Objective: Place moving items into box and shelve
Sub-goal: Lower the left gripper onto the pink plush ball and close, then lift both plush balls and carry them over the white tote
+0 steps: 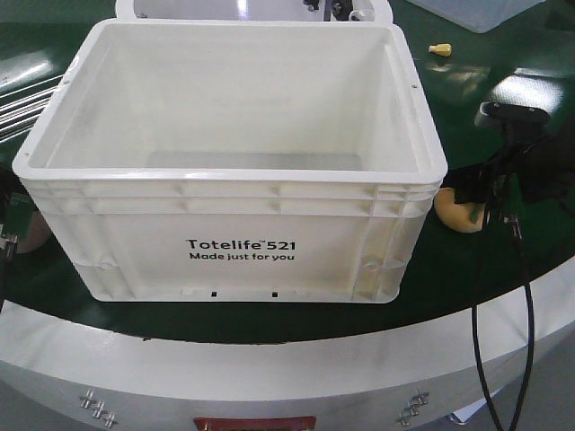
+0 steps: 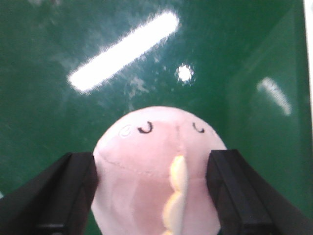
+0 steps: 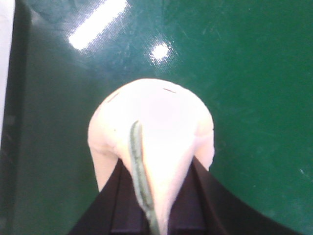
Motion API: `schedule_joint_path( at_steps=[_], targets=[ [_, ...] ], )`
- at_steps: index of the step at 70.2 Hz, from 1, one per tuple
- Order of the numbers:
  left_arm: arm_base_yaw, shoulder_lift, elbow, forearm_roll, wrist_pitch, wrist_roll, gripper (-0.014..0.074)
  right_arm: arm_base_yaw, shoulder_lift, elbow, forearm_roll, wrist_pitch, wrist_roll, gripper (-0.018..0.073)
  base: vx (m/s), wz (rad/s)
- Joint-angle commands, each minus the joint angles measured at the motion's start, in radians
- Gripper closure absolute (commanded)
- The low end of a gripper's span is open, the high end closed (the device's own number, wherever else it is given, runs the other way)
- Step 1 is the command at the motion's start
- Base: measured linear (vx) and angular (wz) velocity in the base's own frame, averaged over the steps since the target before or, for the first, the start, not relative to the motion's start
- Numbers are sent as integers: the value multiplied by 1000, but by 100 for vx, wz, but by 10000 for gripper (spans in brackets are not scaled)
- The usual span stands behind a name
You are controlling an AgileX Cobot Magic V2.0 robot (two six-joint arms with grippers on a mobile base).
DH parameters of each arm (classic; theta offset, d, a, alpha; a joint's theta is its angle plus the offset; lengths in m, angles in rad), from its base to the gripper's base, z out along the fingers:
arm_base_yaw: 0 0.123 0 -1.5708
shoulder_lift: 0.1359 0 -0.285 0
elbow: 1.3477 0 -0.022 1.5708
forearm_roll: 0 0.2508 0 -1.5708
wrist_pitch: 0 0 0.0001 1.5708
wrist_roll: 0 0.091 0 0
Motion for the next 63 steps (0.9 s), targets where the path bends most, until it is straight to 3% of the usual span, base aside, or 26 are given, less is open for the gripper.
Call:
schedule_joint_path(
  at_steps=[1, 6, 11, 21, 23, 63],
  targets=[
    [3, -11, -28, -3, -35, -7, 41, -1, -36, -25, -1, -11, -11, 574, 0, 0],
    [1, 2, -28, -4, -23, -7, 105, -1, -36, -25, -1, -9, -11, 574, 0, 0],
    [1, 9, -28, -4, -12, -7, 228, -1, -36, -25, -1, -9, -11, 574, 0, 0],
    [1, 11, -28, -3, -13, -3, 587, -1, -36, -25, -1, -9, -11, 574, 0, 0],
    [1, 11, -28, -2, -15, -1, 626, -1, -36, -25, -1, -9, -11, 574, 0, 0],
    [1, -112, -30, -33, -206, -7, 624, -2, -140, -26, -12, -129, -16, 573, 0, 0]
  ],
)
